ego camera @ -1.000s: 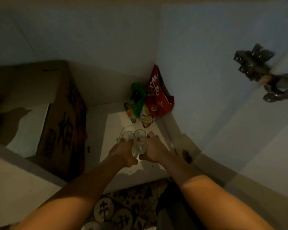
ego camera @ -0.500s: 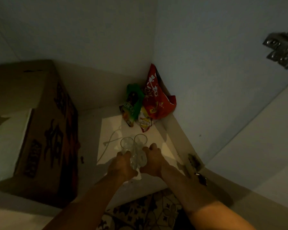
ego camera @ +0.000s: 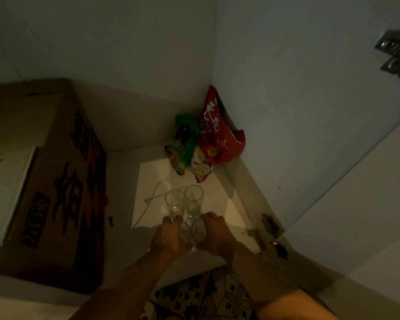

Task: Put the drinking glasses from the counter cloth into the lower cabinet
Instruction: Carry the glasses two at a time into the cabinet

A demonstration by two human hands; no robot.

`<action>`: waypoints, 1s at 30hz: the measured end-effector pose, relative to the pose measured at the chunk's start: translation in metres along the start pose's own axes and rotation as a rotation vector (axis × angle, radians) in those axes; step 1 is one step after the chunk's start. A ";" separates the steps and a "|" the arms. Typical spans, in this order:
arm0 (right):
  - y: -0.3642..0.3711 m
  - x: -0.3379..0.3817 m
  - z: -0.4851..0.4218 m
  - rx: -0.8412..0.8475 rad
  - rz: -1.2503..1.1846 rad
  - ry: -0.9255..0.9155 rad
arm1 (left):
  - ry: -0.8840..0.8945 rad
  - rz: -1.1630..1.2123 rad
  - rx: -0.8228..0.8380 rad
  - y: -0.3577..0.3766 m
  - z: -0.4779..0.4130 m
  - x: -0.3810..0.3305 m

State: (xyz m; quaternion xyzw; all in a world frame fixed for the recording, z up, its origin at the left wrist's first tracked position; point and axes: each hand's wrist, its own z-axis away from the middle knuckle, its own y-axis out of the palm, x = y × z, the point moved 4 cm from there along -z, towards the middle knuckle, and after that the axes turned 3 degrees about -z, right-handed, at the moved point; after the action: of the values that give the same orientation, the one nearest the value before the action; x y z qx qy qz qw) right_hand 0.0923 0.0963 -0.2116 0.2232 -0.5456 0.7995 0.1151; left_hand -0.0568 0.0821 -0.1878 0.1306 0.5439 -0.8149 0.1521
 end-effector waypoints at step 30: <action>-0.012 -0.013 0.010 -0.165 -0.323 0.026 | -0.021 0.038 0.003 0.000 -0.002 0.008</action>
State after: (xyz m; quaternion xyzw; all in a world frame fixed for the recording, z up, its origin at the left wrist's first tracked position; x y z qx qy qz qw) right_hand 0.1110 0.0923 -0.2044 0.2875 -0.5647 0.7261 0.2669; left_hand -0.0639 0.0834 -0.1914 0.1326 0.5386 -0.8139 0.1729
